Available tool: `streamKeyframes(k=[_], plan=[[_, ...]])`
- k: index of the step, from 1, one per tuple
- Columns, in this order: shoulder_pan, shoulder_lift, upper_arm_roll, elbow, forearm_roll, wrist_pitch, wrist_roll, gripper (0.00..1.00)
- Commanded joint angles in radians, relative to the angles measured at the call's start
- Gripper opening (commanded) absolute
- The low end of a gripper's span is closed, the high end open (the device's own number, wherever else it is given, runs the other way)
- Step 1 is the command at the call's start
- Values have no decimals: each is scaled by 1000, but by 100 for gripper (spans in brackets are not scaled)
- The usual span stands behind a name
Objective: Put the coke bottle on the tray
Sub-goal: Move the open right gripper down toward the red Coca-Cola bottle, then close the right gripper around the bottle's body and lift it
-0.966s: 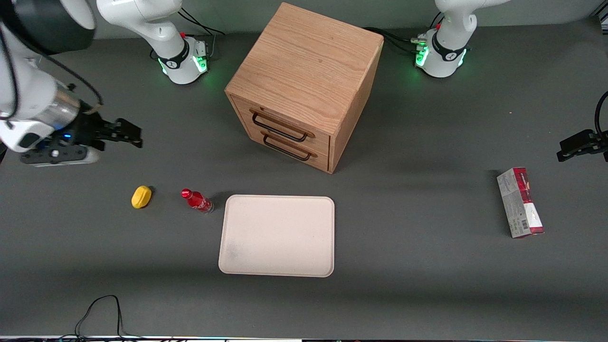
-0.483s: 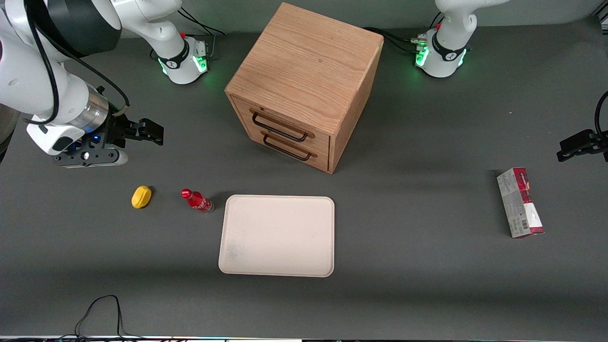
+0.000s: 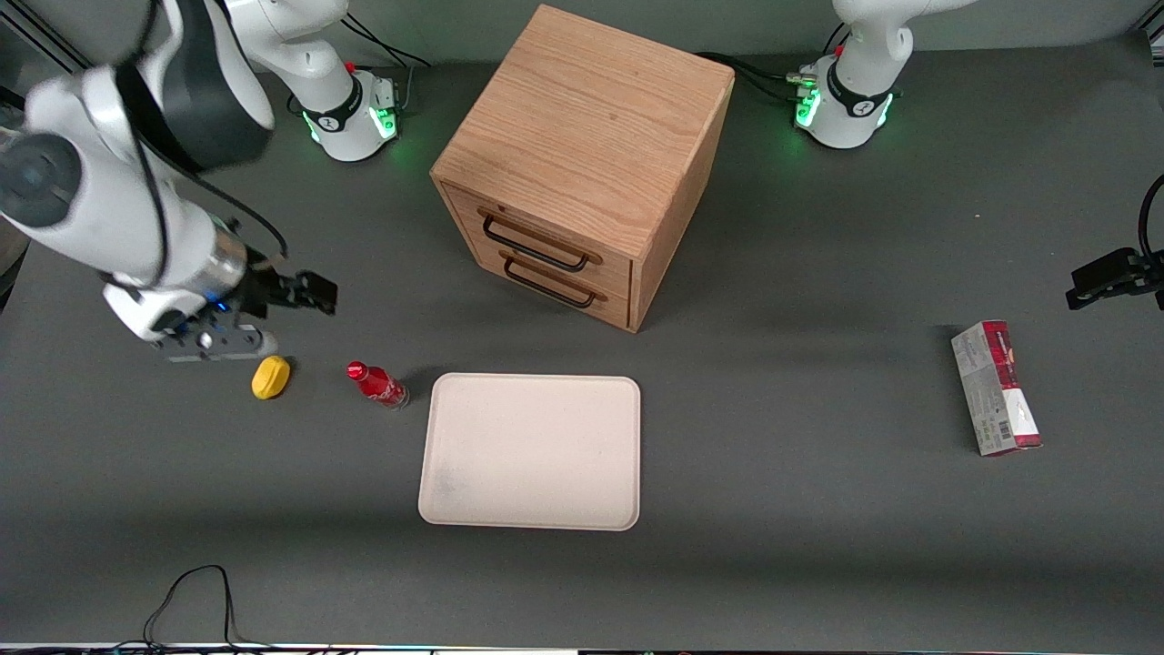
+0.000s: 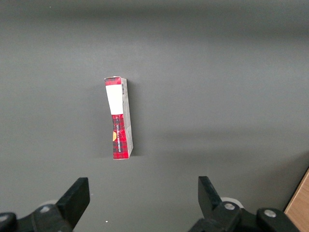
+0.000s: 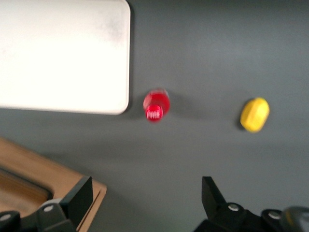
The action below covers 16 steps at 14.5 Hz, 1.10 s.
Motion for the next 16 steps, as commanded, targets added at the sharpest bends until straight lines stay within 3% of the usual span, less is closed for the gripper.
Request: streamKeyframes(k=[1, 6, 16], plan=[[-11, 99, -1, -26, 8, 127, -5, 100], [-11, 203, -2, -37, 8, 264, -5, 100], [4, 127, -2, -209, 1, 364, -5, 96]])
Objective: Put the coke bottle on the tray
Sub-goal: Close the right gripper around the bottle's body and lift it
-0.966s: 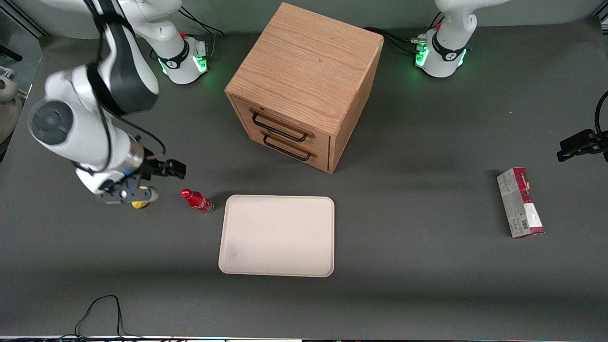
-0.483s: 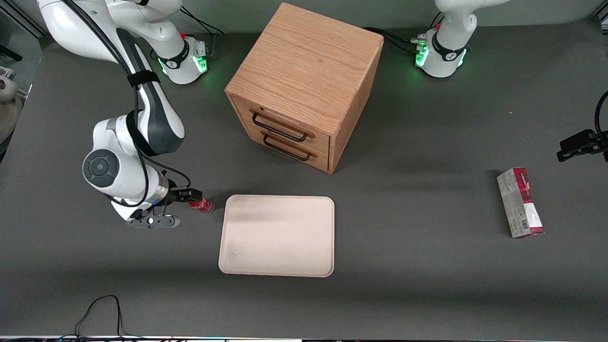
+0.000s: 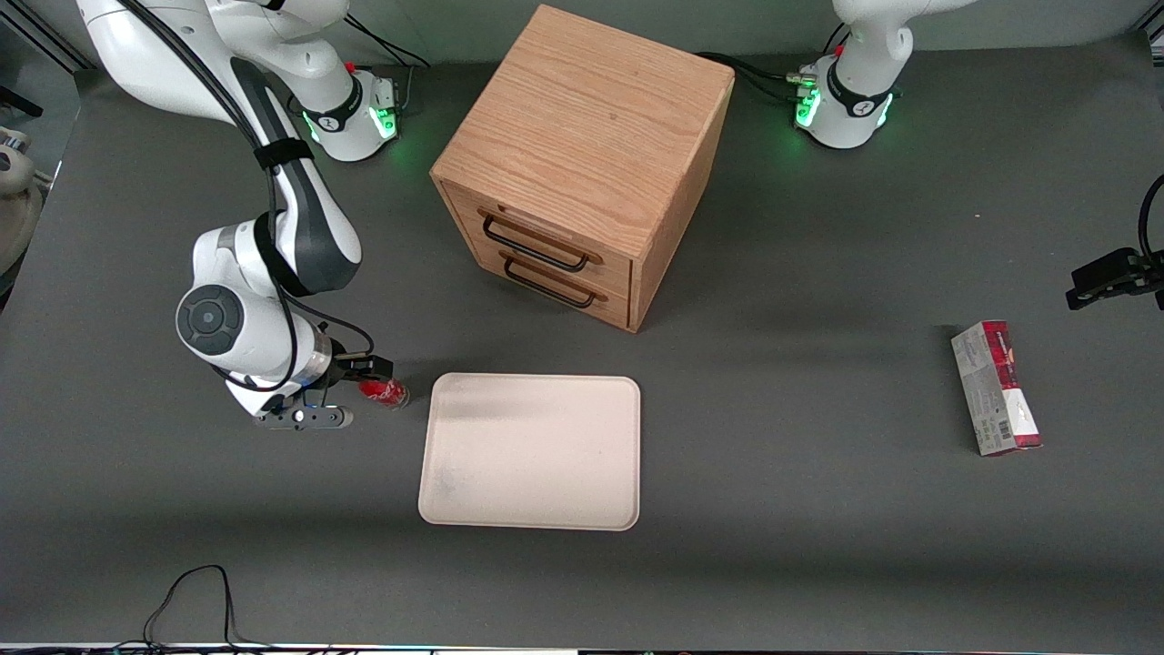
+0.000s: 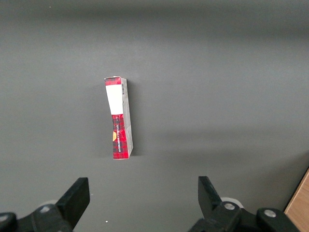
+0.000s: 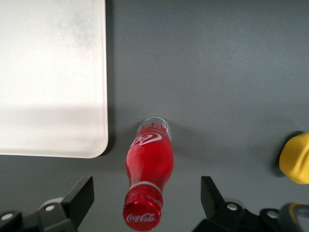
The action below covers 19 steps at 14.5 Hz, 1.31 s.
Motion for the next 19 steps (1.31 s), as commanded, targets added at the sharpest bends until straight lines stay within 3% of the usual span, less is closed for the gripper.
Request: streamKeyframes(k=[1, 5, 7, 10, 13, 16, 18, 19], plan=[[14, -68, -3, -85, -5, 43, -5, 95], [19, -68, -3, -86, -6, 45, -5, 78], [19, -67, -3, -86, -8, 45, -6, 65], [20, -67, -5, -86, -9, 45, -6, 37], [20, -67, -5, -86, -17, 43, -6, 1], [19, -74, -5, -66, -17, 25, -2, 0], [16, -82, -6, 63, -15, -137, 0, 0], [8, -80, -6, 186, -14, -293, 0, 0]])
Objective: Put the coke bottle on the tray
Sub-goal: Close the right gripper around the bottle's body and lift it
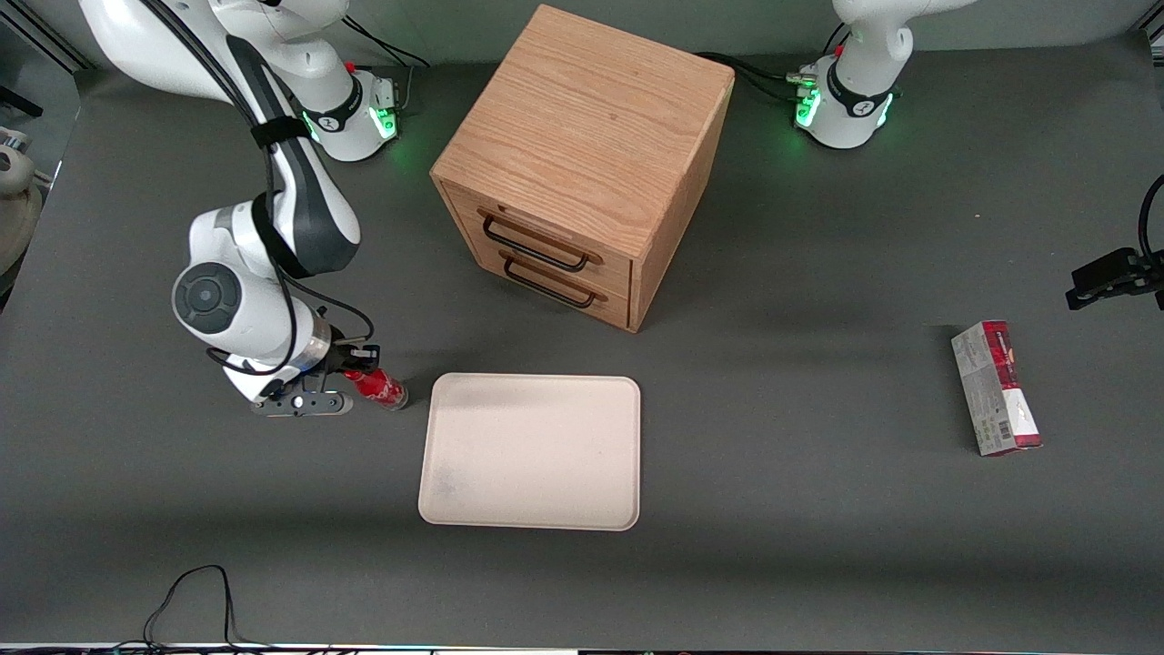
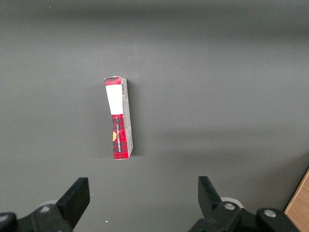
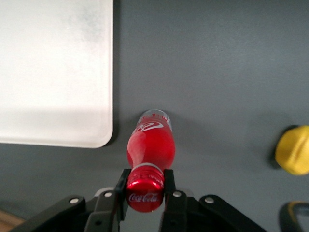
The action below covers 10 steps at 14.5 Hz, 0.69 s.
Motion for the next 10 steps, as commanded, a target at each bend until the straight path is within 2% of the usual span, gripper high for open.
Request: streamKeyframes(k=[1, 4, 6, 10], plan=[[-5, -23, -6, 259, -4, -303, -1, 0], [-19, -3, -6, 519, 9, -574, 4, 0], [-27, 51, -11, 670, 29, -701, 7, 0], [-38, 190, 6, 826, 39, -716, 37, 0]])
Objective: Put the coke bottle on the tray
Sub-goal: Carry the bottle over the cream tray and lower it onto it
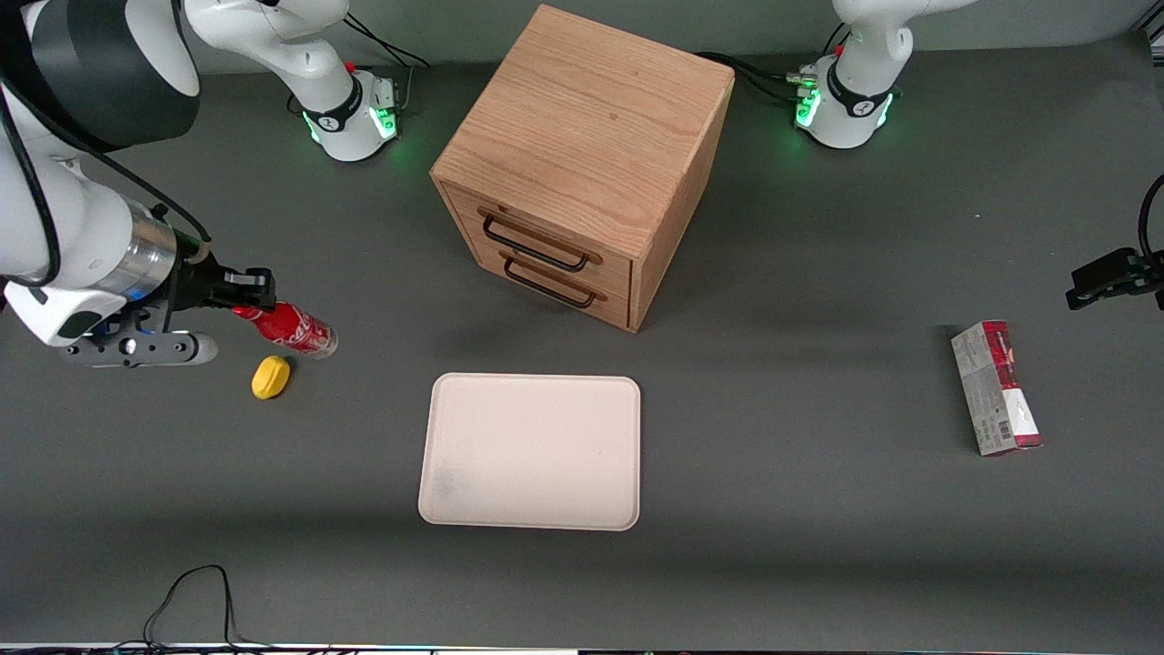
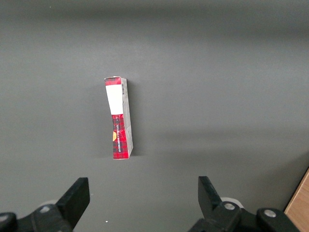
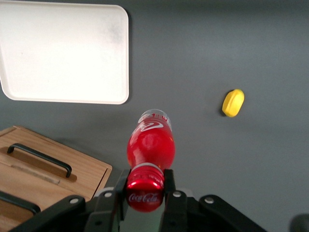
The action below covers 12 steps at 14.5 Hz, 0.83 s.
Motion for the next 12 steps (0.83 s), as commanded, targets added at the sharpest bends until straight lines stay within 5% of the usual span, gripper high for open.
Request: streamKeyframes(k=[1, 6, 12], plan=[[4, 228, 12, 238, 21, -29, 58, 0], [56, 468, 70, 315, 19, 271, 361, 0], [71, 577, 72, 314, 11, 412, 392, 0]])
